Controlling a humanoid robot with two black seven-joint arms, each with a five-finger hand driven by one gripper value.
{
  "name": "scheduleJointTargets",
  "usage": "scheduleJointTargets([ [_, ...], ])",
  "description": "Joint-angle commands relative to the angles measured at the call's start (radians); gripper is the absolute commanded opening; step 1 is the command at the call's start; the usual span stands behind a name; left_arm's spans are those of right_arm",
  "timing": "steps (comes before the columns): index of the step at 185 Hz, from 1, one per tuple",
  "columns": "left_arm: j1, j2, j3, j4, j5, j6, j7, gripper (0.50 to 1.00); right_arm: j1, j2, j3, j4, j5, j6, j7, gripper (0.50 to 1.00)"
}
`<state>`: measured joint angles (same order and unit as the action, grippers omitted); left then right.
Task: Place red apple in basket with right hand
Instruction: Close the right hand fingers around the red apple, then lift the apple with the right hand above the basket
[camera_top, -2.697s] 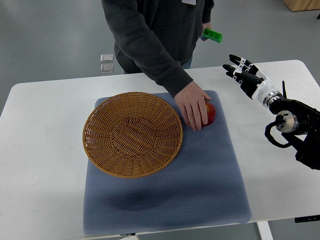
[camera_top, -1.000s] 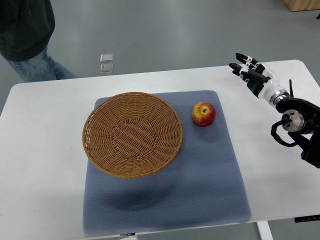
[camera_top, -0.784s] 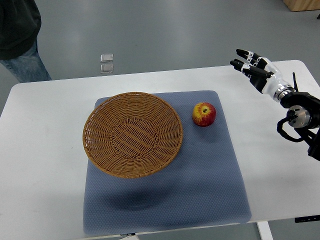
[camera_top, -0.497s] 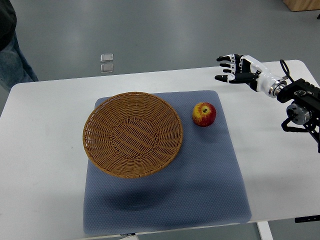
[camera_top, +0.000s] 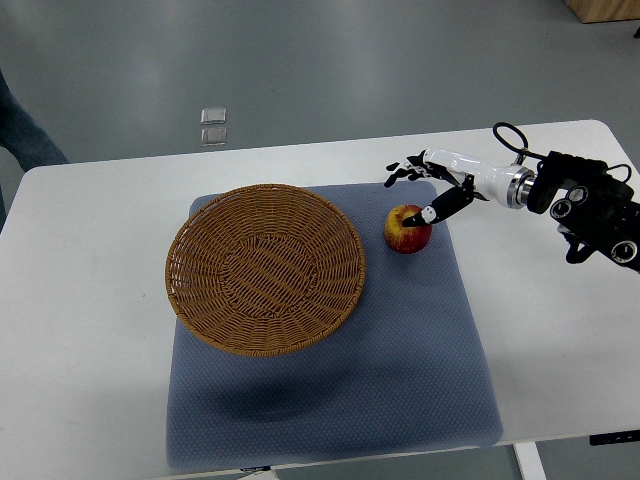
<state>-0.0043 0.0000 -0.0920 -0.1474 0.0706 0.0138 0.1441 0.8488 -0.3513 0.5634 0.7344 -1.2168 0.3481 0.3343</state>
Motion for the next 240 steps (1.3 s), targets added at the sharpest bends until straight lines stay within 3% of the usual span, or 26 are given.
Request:
scheduleJointTargets([
  [1,0.000,0.000,0.000,0.000,0.000,0.000,0.000,1.000,0.004,-0.001,-0.048,0.008,-0.049,0.002,0.006,0.901],
  [53,0.000,0.000,0.000,0.000,0.000,0.000,0.000,1.000,-0.002,0.006,-0.096,0.013,-0.136,-0.024,0.008,0.901],
  [54,0.001,0.000,0.000,0.000,0.000,0.000,0.000,1.000,-0.004,0.008,-0.099,0.013,-0.147,-0.053,0.008,0.901],
  [74,0.000,0.000,0.000,-0.001,0.000,0.000,0.000,1.000,-0.004,0.011,-0.140,0.013,-0.176,-0.124,0.009,0.872],
  [83,0.000,0.000,0.000,-0.001,0.000,0.000,0.000,1.000,-0.004,0.011,-0.140,0.013,-0.176,-0.124,0.009,0.872],
  [84,0.000,0.000,0.000,0.000,0.000,0.000,0.000,1.000,-0.002,0.009,-0.158,0.013,-0.178,-0.155,0.008,0.820],
  [94,0.000,0.000,0.000,0.000,0.000,0.000,0.000,1.000,0.001,0.009,-0.171,0.013,-0.178,-0.173,0.008,0.725],
  [127,0.000,0.000,0.000,0.000,0.000,0.000,0.000,1.000,0.001,0.008,-0.175,0.013,-0.184,-0.178,0.009,0.500],
  [173,0.000,0.000,0.000,0.000,0.000,0.000,0.000,1.000,0.038,0.000,-0.155,0.043,-0.164,-0.182,0.046,0.500],
  [208,0.000,0.000,0.000,0.000,0.000,0.000,0.000,1.000,0.095,-0.008,-0.085,0.212,-0.161,-0.189,0.046,0.500],
  [240,0.000,0.000,0.000,0.000,0.000,0.000,0.000,1.000,0.138,0.020,-0.100,0.273,-0.167,-0.187,0.042,0.500],
])
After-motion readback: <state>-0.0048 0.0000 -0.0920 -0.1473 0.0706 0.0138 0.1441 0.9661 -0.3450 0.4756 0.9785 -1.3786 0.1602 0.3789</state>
